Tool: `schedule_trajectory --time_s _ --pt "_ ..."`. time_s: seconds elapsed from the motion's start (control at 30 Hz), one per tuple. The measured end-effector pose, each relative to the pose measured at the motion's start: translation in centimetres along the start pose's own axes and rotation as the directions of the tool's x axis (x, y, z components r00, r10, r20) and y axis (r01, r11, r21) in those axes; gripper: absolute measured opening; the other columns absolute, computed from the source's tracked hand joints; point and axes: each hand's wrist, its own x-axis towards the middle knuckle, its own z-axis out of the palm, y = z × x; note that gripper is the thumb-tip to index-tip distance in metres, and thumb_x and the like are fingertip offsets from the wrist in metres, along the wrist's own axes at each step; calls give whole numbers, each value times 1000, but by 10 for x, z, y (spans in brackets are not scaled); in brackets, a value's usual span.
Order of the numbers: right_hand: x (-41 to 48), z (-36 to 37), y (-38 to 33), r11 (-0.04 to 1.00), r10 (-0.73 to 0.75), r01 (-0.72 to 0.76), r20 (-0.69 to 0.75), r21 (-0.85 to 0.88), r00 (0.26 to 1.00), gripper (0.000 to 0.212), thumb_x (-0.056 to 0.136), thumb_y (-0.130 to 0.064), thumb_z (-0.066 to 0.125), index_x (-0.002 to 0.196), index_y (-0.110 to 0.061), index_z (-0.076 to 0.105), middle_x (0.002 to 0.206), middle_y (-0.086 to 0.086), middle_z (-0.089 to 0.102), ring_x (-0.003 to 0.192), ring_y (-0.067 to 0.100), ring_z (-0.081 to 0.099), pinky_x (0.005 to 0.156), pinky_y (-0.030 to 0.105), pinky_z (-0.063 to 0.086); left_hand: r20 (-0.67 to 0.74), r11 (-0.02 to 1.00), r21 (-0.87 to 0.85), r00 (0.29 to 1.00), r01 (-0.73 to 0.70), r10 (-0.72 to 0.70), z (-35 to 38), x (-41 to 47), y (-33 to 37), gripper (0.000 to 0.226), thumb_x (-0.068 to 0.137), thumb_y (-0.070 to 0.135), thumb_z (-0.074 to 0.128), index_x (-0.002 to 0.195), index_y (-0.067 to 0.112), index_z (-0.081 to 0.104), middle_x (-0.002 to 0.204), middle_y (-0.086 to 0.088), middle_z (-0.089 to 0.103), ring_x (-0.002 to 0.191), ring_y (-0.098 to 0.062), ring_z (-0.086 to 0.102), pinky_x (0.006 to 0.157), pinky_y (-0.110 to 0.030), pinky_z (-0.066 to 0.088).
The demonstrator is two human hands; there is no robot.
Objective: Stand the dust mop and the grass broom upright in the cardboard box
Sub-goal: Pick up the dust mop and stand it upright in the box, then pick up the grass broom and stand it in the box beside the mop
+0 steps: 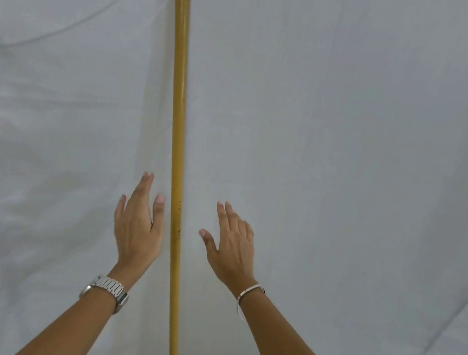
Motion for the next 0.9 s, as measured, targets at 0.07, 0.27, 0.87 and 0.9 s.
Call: schedule_trajectory --time_s 0.07,0.27,0.87,0.9 --pt "-2 -22 1 995 -42 33 -90 -99 995 56 97 -44 31 144 -17 22 153 9 30 138 26 31 114 46 20 55 959 205 981 -195 188 -7 -2 10 50 99 34 23 143 12 28 152 -11 29 140 -21 27 117 -44 13" --pt "-14 -102 4 948 -19 -86 -326 -306 945 50 98 -36 34 142 -13 30 149 11 37 136 28 36 113 48 21 142 892 294 938 -344 315 -11 -6 83 58 98 38 22 146 7 16 155 -17 17 144 -28 13 116 -40 2" --pt "-145 -332 174 797 97 -299 -376 -526 921 48 99 -36 28 142 -13 28 152 11 30 138 28 31 113 46 20 199 919 -21 899 -393 389 92 -141 366 58 98 42 14 147 11 7 157 -16 8 145 -26 5 118 -42 2" --pt "-160 -342 193 799 111 -303 -368 -520 923 48 99 -35 28 142 -13 29 152 11 31 138 28 31 113 46 20 219 922 -29 897 -387 384 104 -158 380 59 98 42 13 147 11 7 157 -15 8 145 -26 5 118 -42 3"
